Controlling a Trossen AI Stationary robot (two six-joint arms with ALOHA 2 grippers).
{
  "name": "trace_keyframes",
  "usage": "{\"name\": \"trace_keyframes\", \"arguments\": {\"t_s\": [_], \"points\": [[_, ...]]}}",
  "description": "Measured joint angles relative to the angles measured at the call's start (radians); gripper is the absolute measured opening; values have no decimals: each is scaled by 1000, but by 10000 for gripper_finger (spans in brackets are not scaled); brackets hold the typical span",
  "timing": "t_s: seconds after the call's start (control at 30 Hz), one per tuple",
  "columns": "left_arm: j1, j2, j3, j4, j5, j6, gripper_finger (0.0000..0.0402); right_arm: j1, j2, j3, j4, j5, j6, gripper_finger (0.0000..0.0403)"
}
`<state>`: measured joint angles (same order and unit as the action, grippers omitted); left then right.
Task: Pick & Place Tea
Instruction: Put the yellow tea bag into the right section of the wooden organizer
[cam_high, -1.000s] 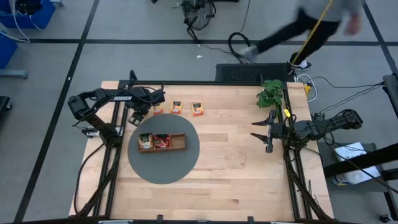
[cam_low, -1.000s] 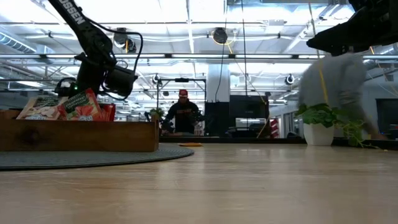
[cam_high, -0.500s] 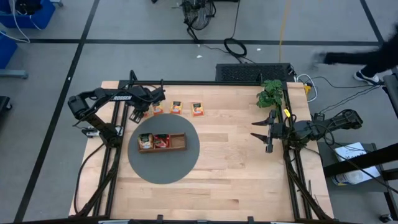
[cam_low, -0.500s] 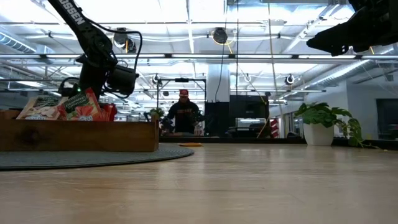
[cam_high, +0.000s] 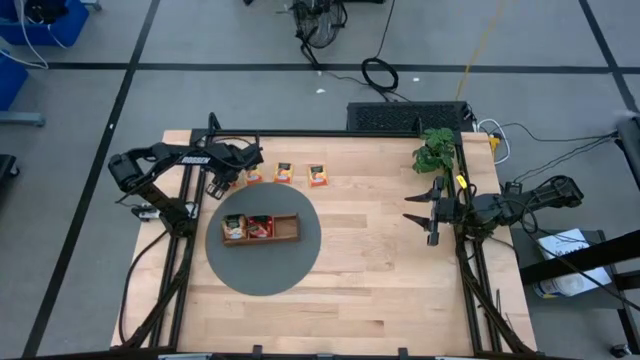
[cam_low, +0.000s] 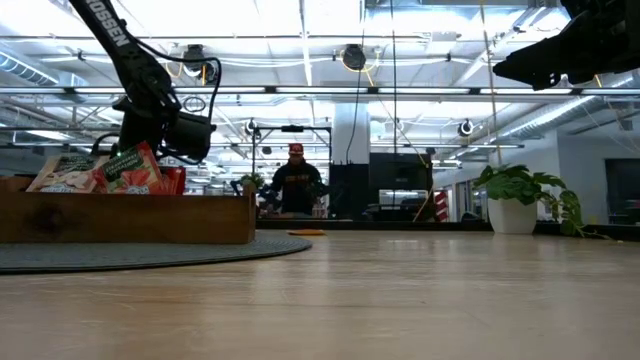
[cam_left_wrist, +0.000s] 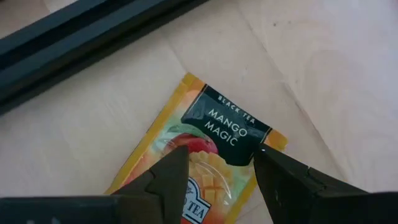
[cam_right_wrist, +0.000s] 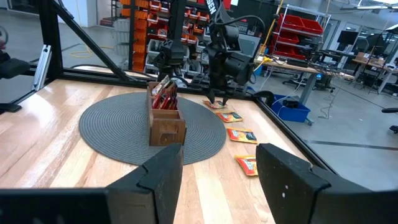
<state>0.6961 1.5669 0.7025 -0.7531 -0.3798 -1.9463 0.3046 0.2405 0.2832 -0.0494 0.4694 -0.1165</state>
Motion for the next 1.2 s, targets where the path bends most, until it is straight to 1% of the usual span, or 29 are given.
{"name": "trace_keyframes", "arguments": {"t_s": [0.13,0.23,0.43,0.53,0.6,0.77,0.93,1.0,1.07,1.13,1.2], "points": [[35,-2,3,0,78,102,186,0,0,0,0,0,0,187],[42,-2,2,-12,124,139,186,0,0,0,0,0,0,187],[21,0,33,-66,179,118,187,0,0,0,0,0,0,187],[7,2,55,-118,256,111,187,0,0,0,0,0,0,187],[1,2,61,-128,290,106,187,0,0,0,0,0,0,187],[-10,2,58,-122,290,97,186,0,0,0,0,0,0,187],[-11,-1,38,-87,247,100,183,0,0,0,0,0,0,187],[-12,-2,23,-61,227,111,169,0,0,0,0,0,0,187],[-11,-2,17,-45,210,120,141,0,0,0,0,0,0,187],[-12,-1,17,-36,197,120,101,0,0,0,0,0,0,187],[-11,0,16,-36,183,116,53,0,0,0,0,0,0,187]]}}
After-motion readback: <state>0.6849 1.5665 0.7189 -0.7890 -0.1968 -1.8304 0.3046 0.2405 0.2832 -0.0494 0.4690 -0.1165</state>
